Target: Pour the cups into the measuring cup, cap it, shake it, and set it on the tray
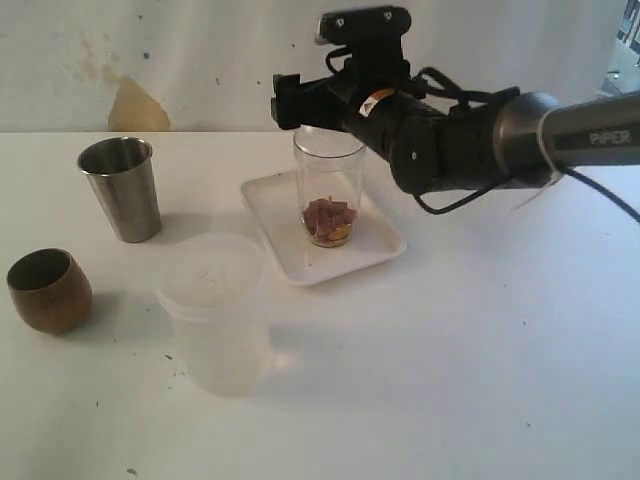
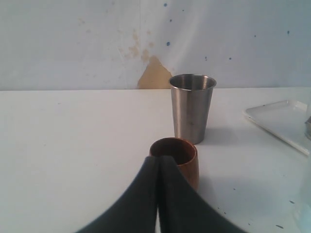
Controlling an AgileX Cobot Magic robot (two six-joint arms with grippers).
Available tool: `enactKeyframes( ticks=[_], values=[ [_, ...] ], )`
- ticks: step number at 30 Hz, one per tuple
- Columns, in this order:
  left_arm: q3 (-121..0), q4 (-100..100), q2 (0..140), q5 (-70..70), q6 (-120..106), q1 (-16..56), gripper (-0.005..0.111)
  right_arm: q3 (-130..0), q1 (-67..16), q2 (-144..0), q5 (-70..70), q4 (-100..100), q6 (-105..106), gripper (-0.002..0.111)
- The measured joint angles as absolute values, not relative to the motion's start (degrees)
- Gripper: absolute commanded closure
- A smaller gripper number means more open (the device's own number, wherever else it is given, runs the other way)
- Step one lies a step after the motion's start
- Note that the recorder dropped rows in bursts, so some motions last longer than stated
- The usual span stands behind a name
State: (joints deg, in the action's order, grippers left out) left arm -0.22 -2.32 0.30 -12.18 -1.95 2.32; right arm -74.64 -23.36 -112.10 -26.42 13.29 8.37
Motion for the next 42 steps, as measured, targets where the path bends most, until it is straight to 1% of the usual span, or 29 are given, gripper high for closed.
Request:
enactKeyframes(
  ticks=[5, 11, 14, 16, 18, 19, 22, 25, 30, 35, 42],
  values=[
    [-0.22, -2.32, 0.30, -12.18, -1.95, 2.32, 0.107, -74.64, -23.36, -105.04, -18.66, 13.19, 10.11, 0.003],
    [-0.22, -2.32, 0.30, -12.18, -1.95, 2.32, 0.107, -74.64, -23.36, -93.48, -2.41, 12.79, 14.75, 0.004],
    [-0.22, -2.32, 0.30, -12.18, -1.95, 2.32, 0.107, -74.64, -23.36, -87.89, 5.08, 12.69, 15.38, 0.011],
    [-0.22, -2.32, 0.30, -12.18, -1.95, 2.32, 0.107, -74.64, -23.36, -84.22, 9.75, 13.04, 15.63, 0.019],
    [-0.22, -2.32, 0.30, -12.18, -1.95, 2.32, 0.107, -74.64, -23.36, -80.88, 14.33, 13.62, 15.63, 0.030],
    [-0.22, -2.32, 0.30, -12.18, -1.95, 2.32, 0.107, -74.64, -23.36, -79.58, 16.32, 13.88, 15.63, 0.038],
    [-0.22, -2.32, 0.30, -12.18, -1.95, 2.32, 0.107, -74.64, -23.36, -74.76, 22.81, 14.24, 14.61, 0.071],
    [-0.22, -2.32, 0.30, -12.18, -1.95, 2.32, 0.107, -74.64, -23.36, -70.21, 25.70, 14.58, 13.06, 0.108],
    [-0.22, -2.32, 0.30, -12.18, -1.95, 2.32, 0.107, -74.64, -23.36, -62.12, 29.68, 14.83, 9.52, 0.108],
    [-0.22, -2.32, 0.30, -12.18, -1.95, 2.32, 0.107, -74.64, -23.36, -54.38, 37.60, 15.05, 8.87, 0.108],
    [-0.22, -2.32, 0.30, -12.18, -1.95, 2.32, 0.107, -69.19, -23.36, -40.84, 39.47, 15.05, 8.64, 0.108]
  ],
)
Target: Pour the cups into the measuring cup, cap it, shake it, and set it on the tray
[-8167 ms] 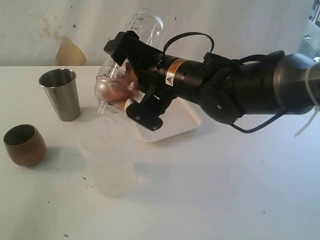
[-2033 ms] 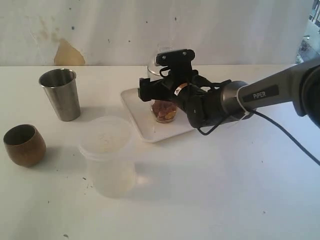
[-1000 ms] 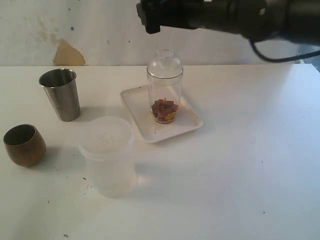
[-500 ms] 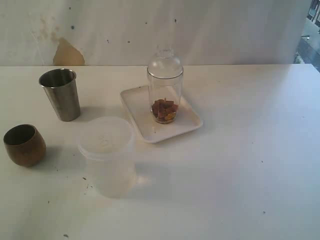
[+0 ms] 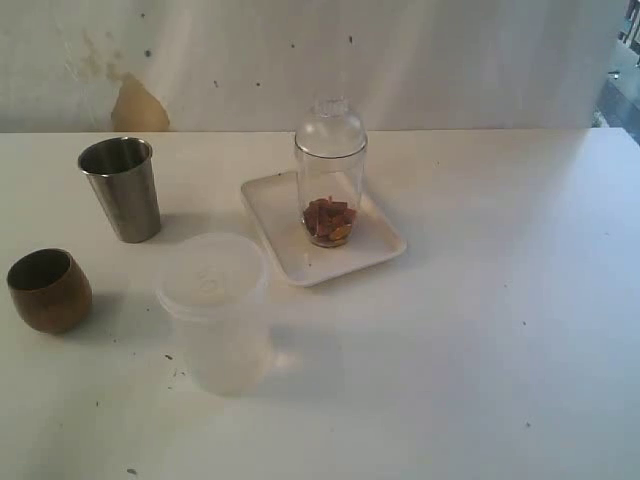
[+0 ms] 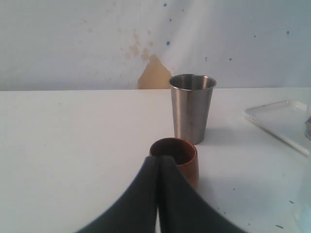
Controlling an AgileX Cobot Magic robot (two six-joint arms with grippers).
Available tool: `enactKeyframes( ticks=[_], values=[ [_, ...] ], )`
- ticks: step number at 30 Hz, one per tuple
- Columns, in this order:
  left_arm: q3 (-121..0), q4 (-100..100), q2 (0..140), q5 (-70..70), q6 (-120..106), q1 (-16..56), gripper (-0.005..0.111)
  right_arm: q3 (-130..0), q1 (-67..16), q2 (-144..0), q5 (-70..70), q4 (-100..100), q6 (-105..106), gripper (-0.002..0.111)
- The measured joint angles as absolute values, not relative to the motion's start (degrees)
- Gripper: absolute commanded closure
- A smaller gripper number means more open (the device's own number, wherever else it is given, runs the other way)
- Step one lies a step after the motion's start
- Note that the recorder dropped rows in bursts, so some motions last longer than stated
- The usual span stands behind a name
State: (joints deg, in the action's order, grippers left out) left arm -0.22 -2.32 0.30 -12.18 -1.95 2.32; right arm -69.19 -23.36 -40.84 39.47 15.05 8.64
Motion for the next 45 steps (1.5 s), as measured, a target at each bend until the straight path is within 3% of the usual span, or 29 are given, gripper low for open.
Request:
enactKeyframes(
  ticks=[15, 32, 45],
  values=[
    [-0.22, -2.32, 0.30, -12.18, -1.95, 2.32, 0.107, -59.59, -23.36, -12.89, 40.30, 15.05, 8.64, 0.108],
    [-0.22, -2.32, 0.30, -12.18, -1.95, 2.32, 0.107, -58.92, -23.12, -0.05, 40.74, 15.05, 8.00, 0.108],
    [-0.22, -2.32, 0.30, -12.18, -1.95, 2.32, 0.107, -54.95, -10.28, -0.03, 40.40, 15.72, 9.03, 0.108]
  ],
)
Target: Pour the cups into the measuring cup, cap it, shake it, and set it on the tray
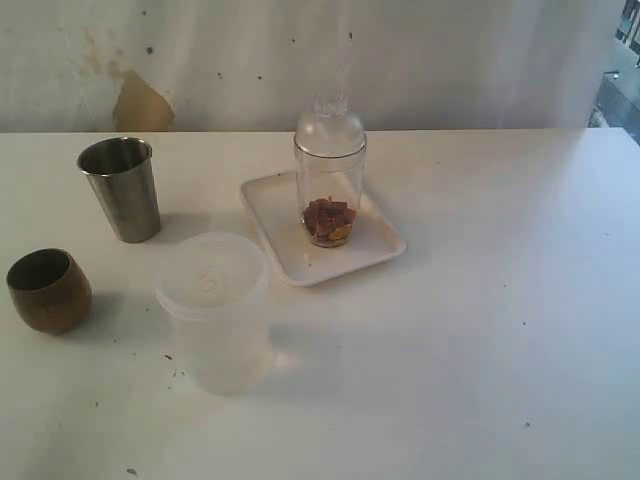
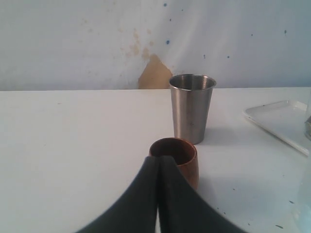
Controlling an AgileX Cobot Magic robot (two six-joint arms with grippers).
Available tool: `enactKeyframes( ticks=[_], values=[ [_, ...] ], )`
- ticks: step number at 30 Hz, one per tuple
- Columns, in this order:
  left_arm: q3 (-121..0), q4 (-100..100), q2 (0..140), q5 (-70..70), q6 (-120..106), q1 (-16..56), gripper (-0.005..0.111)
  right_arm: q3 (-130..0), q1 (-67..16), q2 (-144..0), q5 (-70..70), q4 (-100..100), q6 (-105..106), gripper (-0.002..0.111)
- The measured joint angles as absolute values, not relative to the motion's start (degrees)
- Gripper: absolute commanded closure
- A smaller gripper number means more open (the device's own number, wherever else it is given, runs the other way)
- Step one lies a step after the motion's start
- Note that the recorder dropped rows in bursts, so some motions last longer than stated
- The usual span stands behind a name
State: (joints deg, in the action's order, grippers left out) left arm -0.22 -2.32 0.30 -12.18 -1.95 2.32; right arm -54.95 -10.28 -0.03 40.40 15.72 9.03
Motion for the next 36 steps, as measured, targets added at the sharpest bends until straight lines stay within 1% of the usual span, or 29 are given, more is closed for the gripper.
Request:
enactKeyframes(
  ticks=[2, 5, 7, 10, 11, 13, 15, 19, 24, 29, 36],
  values=[
    [-0.22, -2.32, 0.30, -12.18, -1.95, 2.32, 0.107, -53.13, -9.34, -0.03, 39.97, 15.87, 11.86, 0.108],
    [-0.22, -2.32, 0.30, -12.18, -1.95, 2.32, 0.107, -45.69, -8.55, 0.00, 35.99, 16.15, 19.00, 0.108],
    [-0.22, -2.32, 0.30, -12.18, -1.95, 2.32, 0.107, -41.86, -7.95, -0.03, 32.00, 16.15, 21.66, 0.108],
    [-0.22, -2.32, 0.30, -12.18, -1.95, 2.32, 0.107, -34.17, -6.47, -0.13, 22.31, 16.15, 23.42, 0.108],
    [-0.22, -2.32, 0.30, -12.18, -1.95, 2.32, 0.107, -28.31, -5.06, -0.24, 15.96, 16.15, 23.36, 0.108],
    [-0.22, -2.32, 0.30, -12.18, -1.95, 2.32, 0.107, -21.31, -3.25, -0.24, 11.36, 16.15, 22.63, 0.108],
    [-0.22, -2.32, 0.30, -12.18, -1.95, 2.32, 0.107, -12.98, -1.05, -0.24, 8.74, 16.02, 22.39, 0.108],
    [-0.22, -2.32, 0.30, -12.18, -1.95, 2.32, 0.107, -1.29, 0.45, -0.35, 4.72, 15.76, 21.63, 0.108],
    [-0.22, -2.32, 0.30, -12.18, -1.95, 2.32, 0.107, -0.28, 0.79, -0.35, 8.97, 11.40, 17.35, 0.108],
    [-0.22, -2.32, 0.30, -12.18, -1.95, 2.32, 0.107, -0.28, 0.99, -0.35, 15.18, 3.35, 8.76, 0.108],
    [-0.22, -2.32, 0.30, -12.18, -1.95, 2.32, 0.107, -0.28, 0.99, -0.35, 18.14, 1.78, 6.51, 0.108]
  ],
)
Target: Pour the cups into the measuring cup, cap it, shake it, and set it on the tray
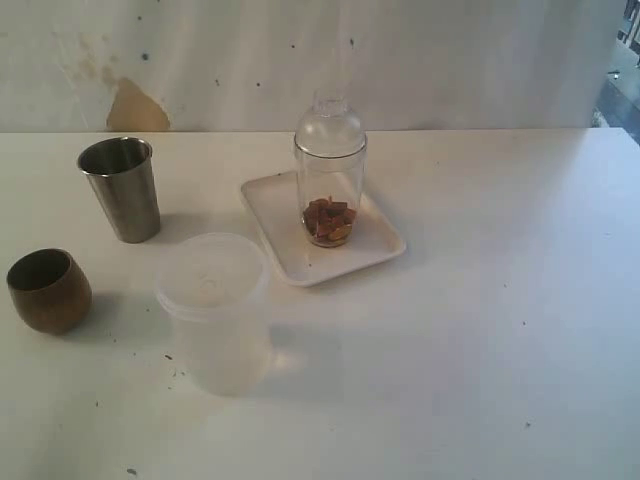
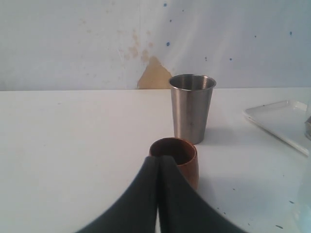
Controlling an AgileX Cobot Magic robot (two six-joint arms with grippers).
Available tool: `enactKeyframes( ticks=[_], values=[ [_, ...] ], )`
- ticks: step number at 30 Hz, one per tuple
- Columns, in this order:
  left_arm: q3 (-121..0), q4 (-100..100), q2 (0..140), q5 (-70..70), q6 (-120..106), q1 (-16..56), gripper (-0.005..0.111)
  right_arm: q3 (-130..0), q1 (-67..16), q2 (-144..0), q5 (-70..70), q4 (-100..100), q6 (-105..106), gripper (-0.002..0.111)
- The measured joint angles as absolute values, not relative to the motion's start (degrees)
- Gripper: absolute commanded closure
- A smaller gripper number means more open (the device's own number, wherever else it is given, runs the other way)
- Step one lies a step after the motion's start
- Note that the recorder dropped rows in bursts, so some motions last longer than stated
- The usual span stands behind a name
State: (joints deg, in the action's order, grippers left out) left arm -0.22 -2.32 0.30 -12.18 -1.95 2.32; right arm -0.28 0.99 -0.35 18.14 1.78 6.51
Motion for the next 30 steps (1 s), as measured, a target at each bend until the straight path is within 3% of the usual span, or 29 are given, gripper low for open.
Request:
enactKeyframes(
  ticks=[30],
  values=[
    [-0.22, -2.32, 0.30, -12.18, -1.95, 2.32, 0.107, -0.28, 0.99, -0.35, 19.40, 1.66, 6.17, 0.108]
  ],
)
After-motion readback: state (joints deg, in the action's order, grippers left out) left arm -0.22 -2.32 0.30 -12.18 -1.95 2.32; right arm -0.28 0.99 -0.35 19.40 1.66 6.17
